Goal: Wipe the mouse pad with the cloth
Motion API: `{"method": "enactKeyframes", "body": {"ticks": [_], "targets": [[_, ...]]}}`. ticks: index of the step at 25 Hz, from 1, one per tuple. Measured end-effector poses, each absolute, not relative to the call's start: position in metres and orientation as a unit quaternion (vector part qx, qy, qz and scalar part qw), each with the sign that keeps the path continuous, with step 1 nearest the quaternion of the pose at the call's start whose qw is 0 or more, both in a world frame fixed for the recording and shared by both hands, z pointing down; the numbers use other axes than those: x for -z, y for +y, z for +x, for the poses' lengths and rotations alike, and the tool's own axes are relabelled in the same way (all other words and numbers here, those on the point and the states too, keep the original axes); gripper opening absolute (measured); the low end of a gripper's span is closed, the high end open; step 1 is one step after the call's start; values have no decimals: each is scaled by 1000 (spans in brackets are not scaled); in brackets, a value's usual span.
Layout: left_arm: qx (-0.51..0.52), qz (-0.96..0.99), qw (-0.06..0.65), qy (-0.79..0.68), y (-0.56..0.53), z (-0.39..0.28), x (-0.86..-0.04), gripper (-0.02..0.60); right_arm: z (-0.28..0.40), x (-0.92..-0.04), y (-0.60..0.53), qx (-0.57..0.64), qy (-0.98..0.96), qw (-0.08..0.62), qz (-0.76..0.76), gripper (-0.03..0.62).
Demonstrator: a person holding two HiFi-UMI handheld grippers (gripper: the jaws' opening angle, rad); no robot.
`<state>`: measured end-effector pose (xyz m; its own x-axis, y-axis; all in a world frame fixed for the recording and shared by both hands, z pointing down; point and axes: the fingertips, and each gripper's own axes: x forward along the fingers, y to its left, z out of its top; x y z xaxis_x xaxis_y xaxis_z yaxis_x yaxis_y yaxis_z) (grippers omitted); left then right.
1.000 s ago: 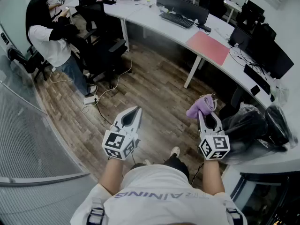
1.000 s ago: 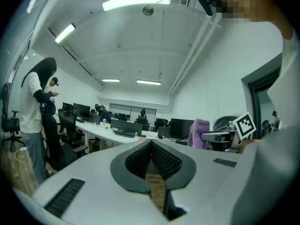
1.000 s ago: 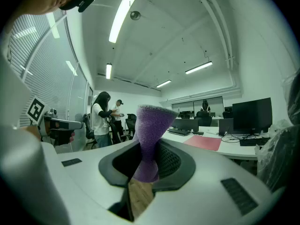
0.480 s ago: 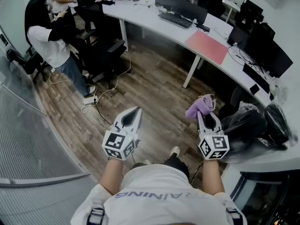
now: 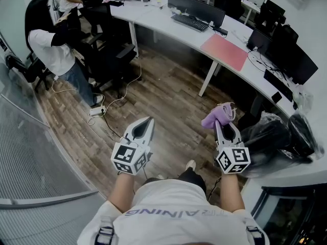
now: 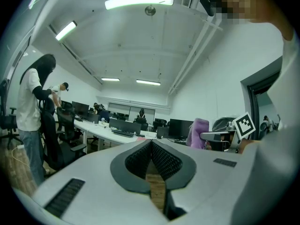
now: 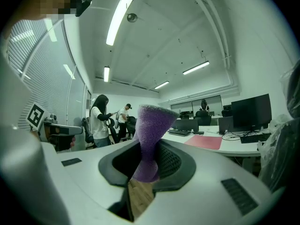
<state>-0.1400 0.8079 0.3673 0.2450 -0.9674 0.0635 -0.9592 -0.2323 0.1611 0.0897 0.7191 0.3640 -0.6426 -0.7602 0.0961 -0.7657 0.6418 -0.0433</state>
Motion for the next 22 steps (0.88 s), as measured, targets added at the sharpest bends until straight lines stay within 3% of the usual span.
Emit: {"method": "enactKeyframes", "body": {"ticks": [22], "targets": [[7, 783, 92, -615, 681, -158, -366, 31, 65, -369, 587, -62, -911, 39, 406, 101]]}}
